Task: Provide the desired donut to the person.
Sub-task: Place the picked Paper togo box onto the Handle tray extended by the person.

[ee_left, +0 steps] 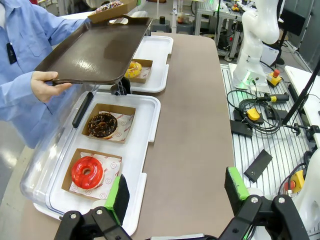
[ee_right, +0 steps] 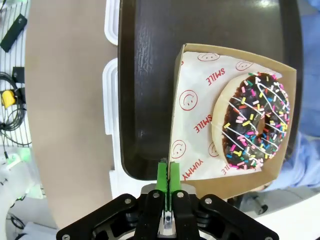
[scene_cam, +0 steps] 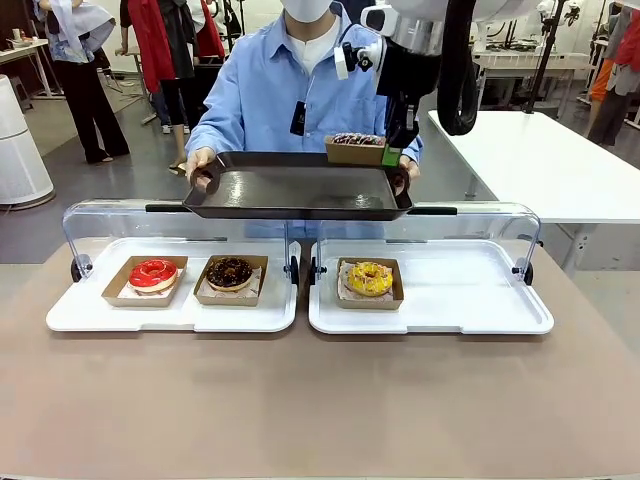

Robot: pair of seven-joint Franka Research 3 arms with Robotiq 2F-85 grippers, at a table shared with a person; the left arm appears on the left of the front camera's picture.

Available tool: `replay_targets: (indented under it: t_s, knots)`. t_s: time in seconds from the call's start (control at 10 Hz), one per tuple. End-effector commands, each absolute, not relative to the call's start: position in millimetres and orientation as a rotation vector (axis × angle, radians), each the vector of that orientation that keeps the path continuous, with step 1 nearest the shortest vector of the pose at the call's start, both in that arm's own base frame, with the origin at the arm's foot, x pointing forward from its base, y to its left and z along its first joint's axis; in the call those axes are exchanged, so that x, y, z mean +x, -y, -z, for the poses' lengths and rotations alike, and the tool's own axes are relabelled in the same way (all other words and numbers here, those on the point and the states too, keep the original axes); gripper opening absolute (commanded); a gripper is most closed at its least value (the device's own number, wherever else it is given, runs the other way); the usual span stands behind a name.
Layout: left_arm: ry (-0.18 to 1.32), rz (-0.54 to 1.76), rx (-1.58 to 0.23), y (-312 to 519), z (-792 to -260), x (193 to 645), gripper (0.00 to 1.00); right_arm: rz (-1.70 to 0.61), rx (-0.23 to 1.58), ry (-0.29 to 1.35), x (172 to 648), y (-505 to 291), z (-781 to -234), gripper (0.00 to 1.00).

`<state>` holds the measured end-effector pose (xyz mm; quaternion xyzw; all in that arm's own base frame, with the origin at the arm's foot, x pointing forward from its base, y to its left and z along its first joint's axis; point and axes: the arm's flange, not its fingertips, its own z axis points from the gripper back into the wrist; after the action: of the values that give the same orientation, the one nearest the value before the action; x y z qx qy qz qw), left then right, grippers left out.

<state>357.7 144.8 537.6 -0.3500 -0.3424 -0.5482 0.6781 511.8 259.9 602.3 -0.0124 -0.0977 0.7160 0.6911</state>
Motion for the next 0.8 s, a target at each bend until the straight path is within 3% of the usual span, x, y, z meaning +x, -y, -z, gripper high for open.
replay_targets:
  t_s: [0.0, 0.4, 0.5, 0.6, 0.7]
  knots:
    - [0.805, 1.241, -0.790, -145.7, -537.7, 357.7, 1.00, -1.628, -0.016, 0.180, 516.0, -258.3, -587.8, 0.02]
    - [0.805, 1.241, -0.790, -145.7, -537.7, 357.7, 1.00, -1.631, 0.008, 0.125, 519.6, -256.5, -555.6, 0.02]
    - [0.805, 1.241, -0.790, -145.7, -537.7, 357.7, 1.00, -1.644, 0.017, 0.131, 520.5, -256.6, -556.1, 0.14]
    - [0.805, 1.241, -0.790, -145.7, -537.7, 357.7, 1.00, -1.650, 0.023, 0.137, 520.6, -256.9, -557.1, 0.61]
    - [0.805, 1.241, -0.790, -145.7, -537.7, 357.7, 1.00, -1.659, 0.027, 0.135, 519.0, -257.6, -556.2, 0.74]
